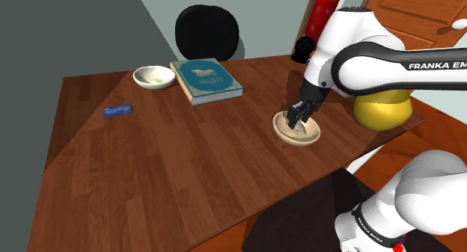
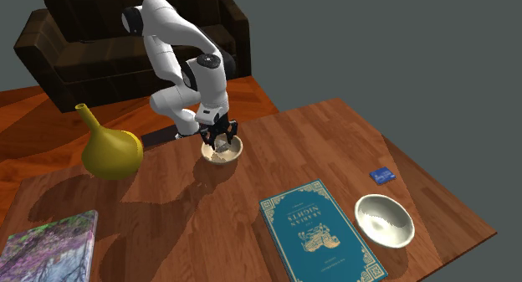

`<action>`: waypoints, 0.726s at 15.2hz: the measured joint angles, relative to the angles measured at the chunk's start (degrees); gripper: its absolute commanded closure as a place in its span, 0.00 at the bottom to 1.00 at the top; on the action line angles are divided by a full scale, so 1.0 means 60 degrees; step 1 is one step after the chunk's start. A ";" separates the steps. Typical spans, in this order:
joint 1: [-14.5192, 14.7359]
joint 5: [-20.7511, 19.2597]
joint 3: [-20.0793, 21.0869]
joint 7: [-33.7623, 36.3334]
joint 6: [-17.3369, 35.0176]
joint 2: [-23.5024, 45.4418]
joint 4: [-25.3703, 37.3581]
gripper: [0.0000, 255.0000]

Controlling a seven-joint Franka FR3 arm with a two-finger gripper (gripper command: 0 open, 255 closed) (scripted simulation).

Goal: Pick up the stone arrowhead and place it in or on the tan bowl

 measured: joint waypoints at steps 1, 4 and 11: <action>0.0000 0.0000 0.0000 0.0000 0.0001 0.0001 0.0000 0.00; 0.0000 0.0000 0.0000 0.0000 0.0003 0.0001 0.0000 0.00; -0.0002 -0.0025 -0.0047 0.0003 -0.1002 -0.0221 0.0798 0.00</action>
